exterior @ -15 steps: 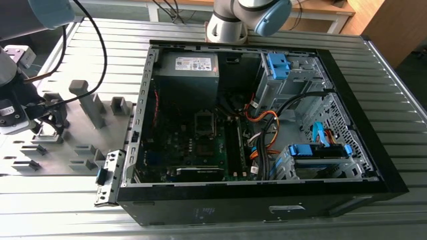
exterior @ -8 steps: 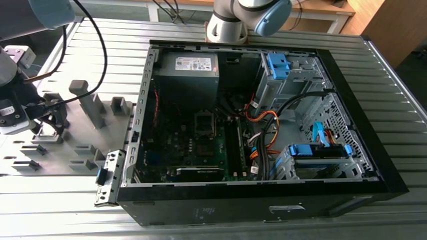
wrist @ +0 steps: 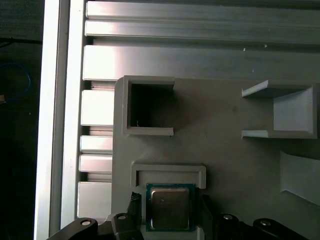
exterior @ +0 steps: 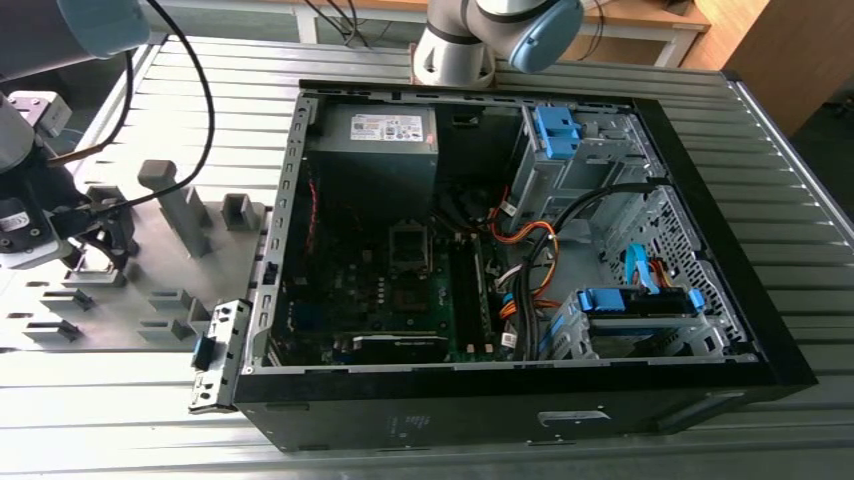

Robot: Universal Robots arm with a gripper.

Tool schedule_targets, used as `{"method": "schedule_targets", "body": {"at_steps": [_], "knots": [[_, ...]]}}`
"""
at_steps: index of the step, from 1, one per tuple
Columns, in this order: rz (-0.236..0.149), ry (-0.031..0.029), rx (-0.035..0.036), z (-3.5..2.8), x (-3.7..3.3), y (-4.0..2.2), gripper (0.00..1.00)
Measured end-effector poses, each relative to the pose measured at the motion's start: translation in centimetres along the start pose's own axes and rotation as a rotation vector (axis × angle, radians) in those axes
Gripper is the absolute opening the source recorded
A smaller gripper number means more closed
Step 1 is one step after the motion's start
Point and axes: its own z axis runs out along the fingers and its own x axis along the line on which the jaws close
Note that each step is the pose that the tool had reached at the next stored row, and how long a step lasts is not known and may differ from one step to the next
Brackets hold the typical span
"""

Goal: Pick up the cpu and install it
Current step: 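Pick up the cpu and move it towards the insertion slot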

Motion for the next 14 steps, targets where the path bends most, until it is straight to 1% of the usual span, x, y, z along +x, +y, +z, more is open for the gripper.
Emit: {"method": "schedule_targets", "body": {"at_steps": [14], "knots": [[0.000,-0.0003,-0.0001,-0.10,0.00,0.00,0.58]]}}
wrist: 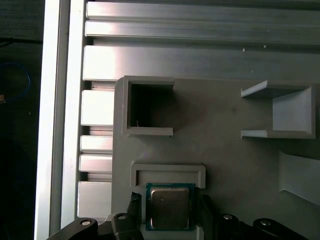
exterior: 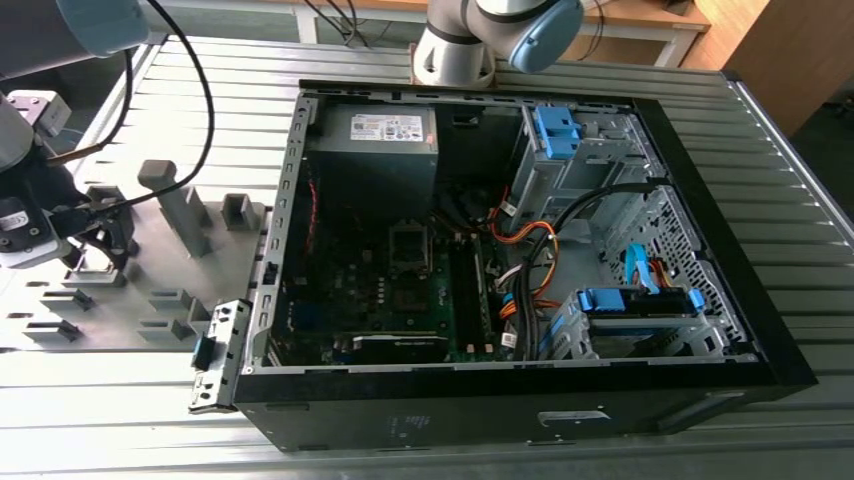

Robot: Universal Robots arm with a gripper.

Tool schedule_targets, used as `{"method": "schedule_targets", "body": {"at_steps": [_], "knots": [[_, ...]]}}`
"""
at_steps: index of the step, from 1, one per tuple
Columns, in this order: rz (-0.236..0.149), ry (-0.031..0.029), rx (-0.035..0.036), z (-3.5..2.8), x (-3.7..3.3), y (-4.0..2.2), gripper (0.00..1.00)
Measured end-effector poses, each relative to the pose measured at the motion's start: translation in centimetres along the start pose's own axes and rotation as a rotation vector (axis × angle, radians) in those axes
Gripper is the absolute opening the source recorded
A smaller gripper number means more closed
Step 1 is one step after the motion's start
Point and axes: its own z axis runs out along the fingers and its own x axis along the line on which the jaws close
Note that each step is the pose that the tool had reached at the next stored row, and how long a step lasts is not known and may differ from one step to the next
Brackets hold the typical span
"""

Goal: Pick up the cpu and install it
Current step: 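Pick up the cpu and move it towards the insertion slot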

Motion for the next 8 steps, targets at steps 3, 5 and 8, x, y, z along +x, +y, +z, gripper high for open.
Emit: {"method": "schedule_targets", "body": {"at_steps": [3,5,8], "knots": [[0.000,-0.0001,-0.0001,0.00,0.00,0.00,0.58],[0.000,0.0000,-0.0001,0.00,0.00,0.00,0.58],[0.000,0.0000,-0.0001,0.00,0.00,0.00,0.49]]}}
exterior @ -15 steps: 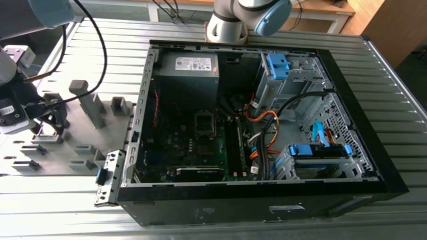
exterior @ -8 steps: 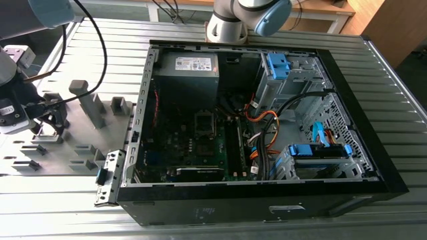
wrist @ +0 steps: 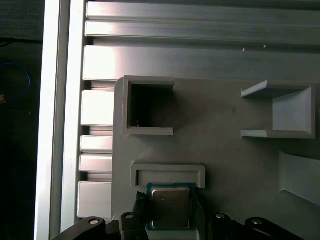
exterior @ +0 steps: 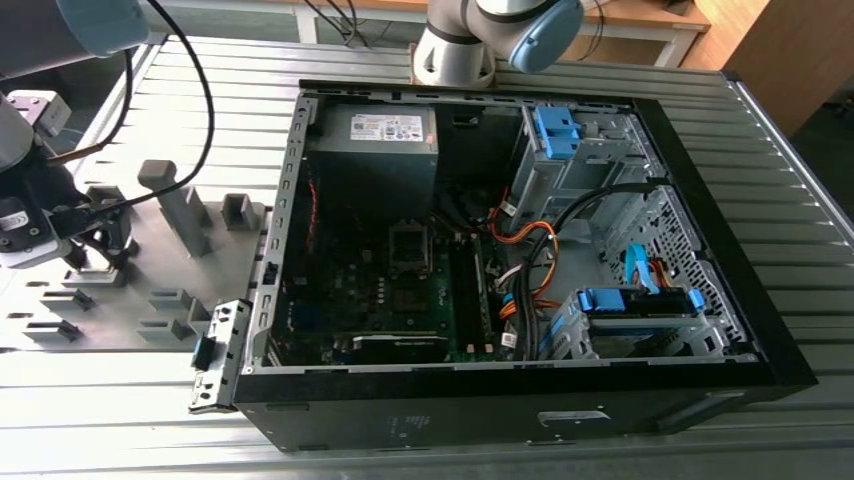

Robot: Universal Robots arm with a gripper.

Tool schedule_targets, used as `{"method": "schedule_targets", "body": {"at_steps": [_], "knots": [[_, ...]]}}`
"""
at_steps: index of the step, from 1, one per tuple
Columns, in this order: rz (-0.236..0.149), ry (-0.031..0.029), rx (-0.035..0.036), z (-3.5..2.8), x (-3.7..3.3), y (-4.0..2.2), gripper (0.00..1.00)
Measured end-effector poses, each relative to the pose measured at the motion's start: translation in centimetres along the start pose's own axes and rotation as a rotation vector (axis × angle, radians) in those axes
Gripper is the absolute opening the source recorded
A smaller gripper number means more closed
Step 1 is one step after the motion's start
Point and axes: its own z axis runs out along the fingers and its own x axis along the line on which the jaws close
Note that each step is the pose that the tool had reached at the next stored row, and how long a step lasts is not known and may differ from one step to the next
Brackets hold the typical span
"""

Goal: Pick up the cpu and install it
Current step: 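Pick up the cpu and move it towards the insertion slot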

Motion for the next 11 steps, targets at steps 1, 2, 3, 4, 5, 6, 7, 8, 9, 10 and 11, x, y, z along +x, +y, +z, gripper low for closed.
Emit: {"method": "schedule_targets", "body": {"at_steps": [1,2,3,4,5,6,7,8,9,10,11], "knots": [[0.000,0.0000,0.0000,0.00,0.00,0.00,0.49],[0.000,0.0000,0.0000,0.00,0.00,0.00,0.49],[0.000,0.0000,0.0000,0.00,0.00,0.00,0.49],[0.000,0.0000,0.0000,0.00,0.00,0.00,0.49],[0.000,0.0000,-0.0001,0.00,0.00,0.00,0.49],[0.000,0.0000,-0.0001,0.00,0.00,0.00,0.49],[0.000,0.0000,-0.0001,0.00,0.00,0.00,0.49],[0.000,0.0000,-0.0001,0.00,0.00,0.00,0.49],[0.000,0.0000,-0.0001,0.00,0.00,0.00,0.49],[0.000,0.0001,0.0000,0.00,0.00,0.00,0.48],[0.000,0.0001,-0.0001,0.00,0.00,0.00,0.48]]}}
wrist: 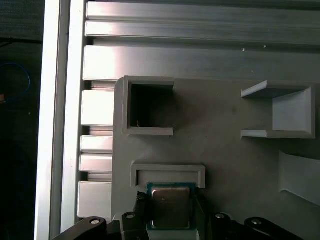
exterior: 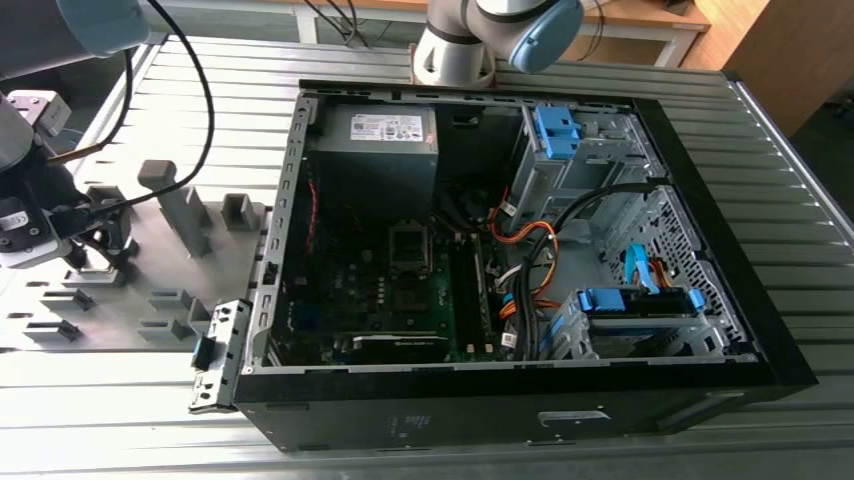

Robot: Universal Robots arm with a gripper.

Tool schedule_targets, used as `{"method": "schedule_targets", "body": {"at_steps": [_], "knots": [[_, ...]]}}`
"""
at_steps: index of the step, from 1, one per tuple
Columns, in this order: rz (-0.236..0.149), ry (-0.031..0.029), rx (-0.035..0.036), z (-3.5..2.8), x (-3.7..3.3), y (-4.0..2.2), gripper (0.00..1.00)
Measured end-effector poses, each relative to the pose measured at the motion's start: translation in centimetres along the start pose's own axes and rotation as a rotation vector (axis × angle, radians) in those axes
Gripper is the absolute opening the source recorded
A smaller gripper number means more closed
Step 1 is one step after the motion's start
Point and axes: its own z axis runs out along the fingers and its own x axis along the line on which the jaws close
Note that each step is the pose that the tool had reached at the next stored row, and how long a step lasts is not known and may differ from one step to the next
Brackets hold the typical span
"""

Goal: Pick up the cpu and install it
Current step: 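Pick up the cpu and move it towards the insertion slot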

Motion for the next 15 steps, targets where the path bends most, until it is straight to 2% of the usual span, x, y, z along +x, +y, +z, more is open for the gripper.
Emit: {"method": "schedule_targets", "body": {"at_steps": [9,15], "knots": [[0.000,0.0000,-0.0001,-0.21,0.00,0.01,0.47],[0.000,-0.0001,-0.0001,-0.86,-0.01,0.03,0.47]]}}
